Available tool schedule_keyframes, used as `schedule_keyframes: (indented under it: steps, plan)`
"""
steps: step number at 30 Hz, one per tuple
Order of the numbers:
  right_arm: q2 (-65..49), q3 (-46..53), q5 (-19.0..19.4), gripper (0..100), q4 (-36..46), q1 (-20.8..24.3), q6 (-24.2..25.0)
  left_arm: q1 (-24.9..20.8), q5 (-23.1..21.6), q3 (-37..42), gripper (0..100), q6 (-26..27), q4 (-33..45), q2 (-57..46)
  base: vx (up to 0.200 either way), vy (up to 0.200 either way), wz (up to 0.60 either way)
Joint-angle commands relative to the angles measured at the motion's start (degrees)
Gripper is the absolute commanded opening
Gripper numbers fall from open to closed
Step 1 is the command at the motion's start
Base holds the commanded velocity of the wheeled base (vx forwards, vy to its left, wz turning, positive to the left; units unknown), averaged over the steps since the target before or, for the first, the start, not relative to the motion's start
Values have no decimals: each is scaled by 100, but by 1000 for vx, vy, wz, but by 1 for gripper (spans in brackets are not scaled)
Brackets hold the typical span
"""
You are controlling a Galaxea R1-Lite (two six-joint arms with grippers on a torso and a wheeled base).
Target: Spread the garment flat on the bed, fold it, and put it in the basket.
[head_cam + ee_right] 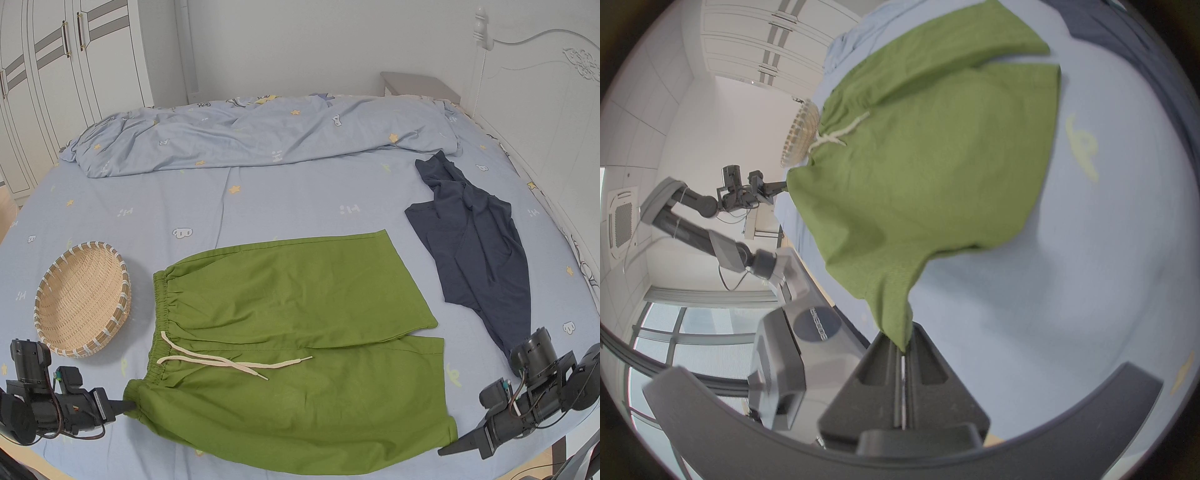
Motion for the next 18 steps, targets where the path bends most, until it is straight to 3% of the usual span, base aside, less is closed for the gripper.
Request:
schedule_keyframes:
  steps: [1, 5, 7, 12, 13, 18]
  plan:
    - [-867, -1210, -171, 0, 818, -118, 176, -799, 351, -558, 0, -708, 19, -946, 0, 0, 0]
    - [-964, -2089, -760, 0, 1328, -39, 184, -1097, 782, -953, 0, -743, 63, -893, 0, 0, 0]
    - [-964, -2274, -839, 0, 1380, -47, 228, -1141, 887, -1076, 0, -761, 133, -875, 0, 0, 0]
    - [-911, -3161, -909, 0, 1635, -118, 448, -1247, 1028, -2236, 0, -981, 1390, -858, 0, 0, 0]
    - [-805, -3460, -909, 0, 1723, -162, 457, -1247, 1028, -2904, 0, -1156, 2146, -831, 0, 0, 0]
    - [-515, -4023, -936, 0, 1750, -162, 554, -1238, 1028, -3801, 0, -1227, 2954, -585, 0, 0, 0]
